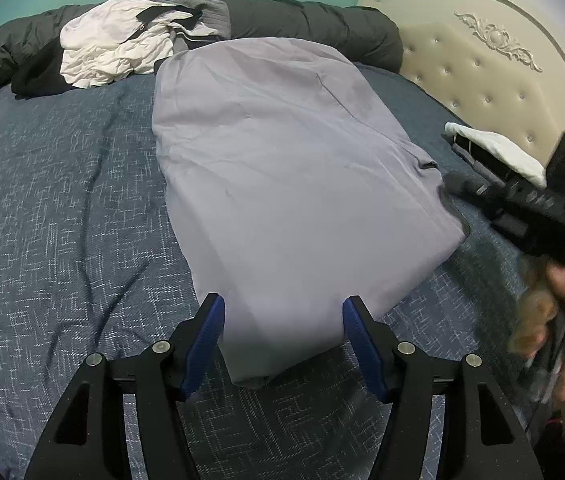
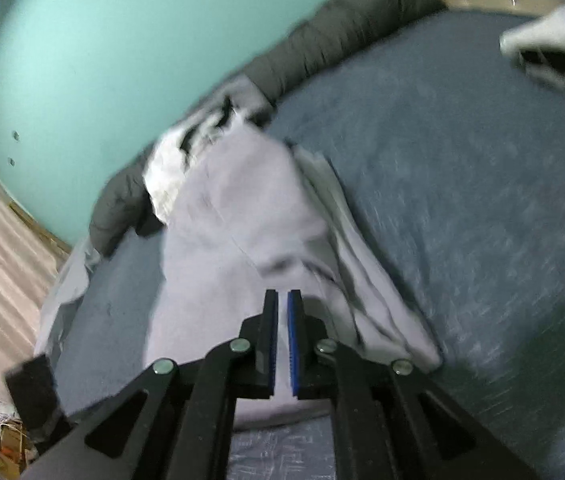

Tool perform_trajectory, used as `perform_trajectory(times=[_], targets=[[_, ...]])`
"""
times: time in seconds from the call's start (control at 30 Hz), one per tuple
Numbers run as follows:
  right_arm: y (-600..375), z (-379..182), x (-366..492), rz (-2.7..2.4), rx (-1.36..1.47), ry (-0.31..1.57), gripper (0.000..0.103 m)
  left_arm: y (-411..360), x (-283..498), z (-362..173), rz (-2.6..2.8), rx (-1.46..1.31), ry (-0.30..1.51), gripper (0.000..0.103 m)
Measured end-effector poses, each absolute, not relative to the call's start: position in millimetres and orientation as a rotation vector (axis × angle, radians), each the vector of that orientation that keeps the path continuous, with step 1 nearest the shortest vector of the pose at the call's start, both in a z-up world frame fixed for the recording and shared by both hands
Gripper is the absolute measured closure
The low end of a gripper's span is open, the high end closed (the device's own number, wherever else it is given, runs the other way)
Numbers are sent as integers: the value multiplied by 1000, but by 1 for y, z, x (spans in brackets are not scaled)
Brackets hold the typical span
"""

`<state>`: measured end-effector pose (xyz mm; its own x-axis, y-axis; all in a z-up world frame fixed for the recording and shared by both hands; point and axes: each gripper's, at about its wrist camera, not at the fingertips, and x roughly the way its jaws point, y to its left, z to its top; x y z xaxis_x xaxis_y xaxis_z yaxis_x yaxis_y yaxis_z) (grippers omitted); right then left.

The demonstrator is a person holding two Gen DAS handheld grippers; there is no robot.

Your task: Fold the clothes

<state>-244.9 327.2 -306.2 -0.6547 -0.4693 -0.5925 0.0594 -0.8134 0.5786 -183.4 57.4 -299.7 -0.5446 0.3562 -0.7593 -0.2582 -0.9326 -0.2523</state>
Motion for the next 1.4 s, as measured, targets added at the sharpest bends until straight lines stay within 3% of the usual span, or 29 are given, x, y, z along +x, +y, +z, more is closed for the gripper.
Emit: perform_trajectory(times=[0.17,0.23,0.47,0.77,1.07,1.1,1.17,1.2,1.23,1.4], targets=[[340,-324,-251,-2548,1229,-775,103,60,-183,-299,2483,-1258,-133,37],[341,-321,-250,-2598,1231,-729,103,59,-183,-300,2479,-1261,-142,37],[352,-306,-241,-2594,1142,-834,102,53,-183,-292,2488,-1250,-169,37],[320,-267,-245,-2536,1053,-607,100,31,-194,-285,2499,-1262,-290,37],[296,-231,-339,-2463,1084,-277,100,16,-200,-290,2475,-1296,-362,37],[297,-228,-354,-2453,1087,-281,97,14,-201,-289,2477,-1294,-366,37],[298,-221,-382,-2435,1095,-292,75,12,-201,-288,2477,-1290,-375,37],[298,-220,-395,-2431,1101,-308,55,11,-201,-288,2478,-1289,-379,37],[299,-219,-407,-2427,1109,-322,49,10,-201,-288,2478,-1287,-384,37],[294,-229,-454,-2383,1193,-344,49,13,-202,-289,2468,-1293,-359,37]])
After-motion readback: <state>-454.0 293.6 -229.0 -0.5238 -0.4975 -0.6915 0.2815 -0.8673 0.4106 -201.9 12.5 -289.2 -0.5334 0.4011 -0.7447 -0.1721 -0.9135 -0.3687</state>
